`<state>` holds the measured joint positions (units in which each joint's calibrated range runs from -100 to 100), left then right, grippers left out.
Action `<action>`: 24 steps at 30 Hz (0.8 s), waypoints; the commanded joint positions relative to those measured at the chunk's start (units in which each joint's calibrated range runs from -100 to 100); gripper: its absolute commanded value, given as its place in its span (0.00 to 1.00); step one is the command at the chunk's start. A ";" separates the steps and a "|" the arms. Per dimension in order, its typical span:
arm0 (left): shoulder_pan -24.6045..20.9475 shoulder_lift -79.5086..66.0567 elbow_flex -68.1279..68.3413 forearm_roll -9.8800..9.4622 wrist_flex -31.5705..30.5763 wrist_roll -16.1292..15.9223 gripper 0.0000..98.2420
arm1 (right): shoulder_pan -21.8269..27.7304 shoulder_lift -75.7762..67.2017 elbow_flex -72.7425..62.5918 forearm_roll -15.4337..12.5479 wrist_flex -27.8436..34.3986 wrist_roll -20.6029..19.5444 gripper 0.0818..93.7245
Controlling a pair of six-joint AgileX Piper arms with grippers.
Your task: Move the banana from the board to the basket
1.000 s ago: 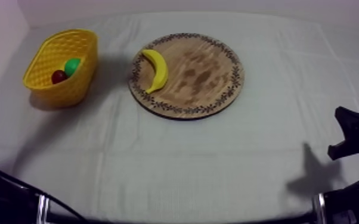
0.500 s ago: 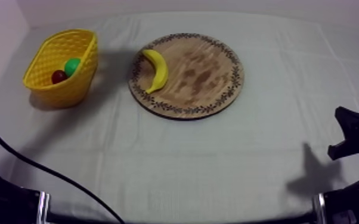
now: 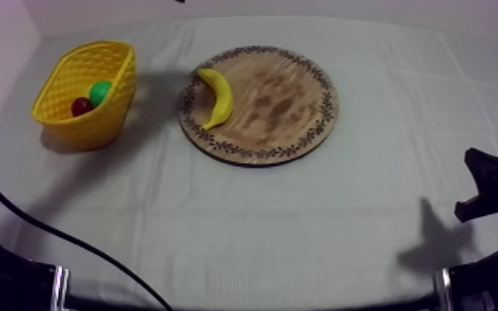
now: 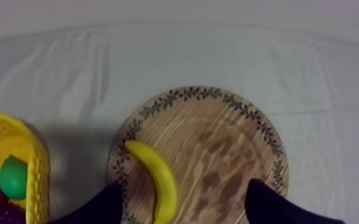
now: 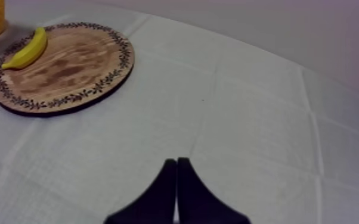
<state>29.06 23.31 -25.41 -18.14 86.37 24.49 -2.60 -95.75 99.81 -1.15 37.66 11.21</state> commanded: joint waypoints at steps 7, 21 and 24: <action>-0.39 1.34 3.88 2.15 0.86 0.98 0.79 | 0.00 0.00 -0.03 0.00 0.00 0.00 0.00; -0.96 11.28 5.18 4.98 0.43 2.77 0.77 | 0.00 0.00 -0.03 0.00 0.00 0.00 0.00; -1.17 13.81 5.05 5.46 0.18 3.30 0.77 | 0.00 0.00 -0.03 0.00 0.00 0.00 0.00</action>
<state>27.92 35.95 -20.25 -12.71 86.69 27.62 -2.60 -95.75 99.81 -1.15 37.64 11.24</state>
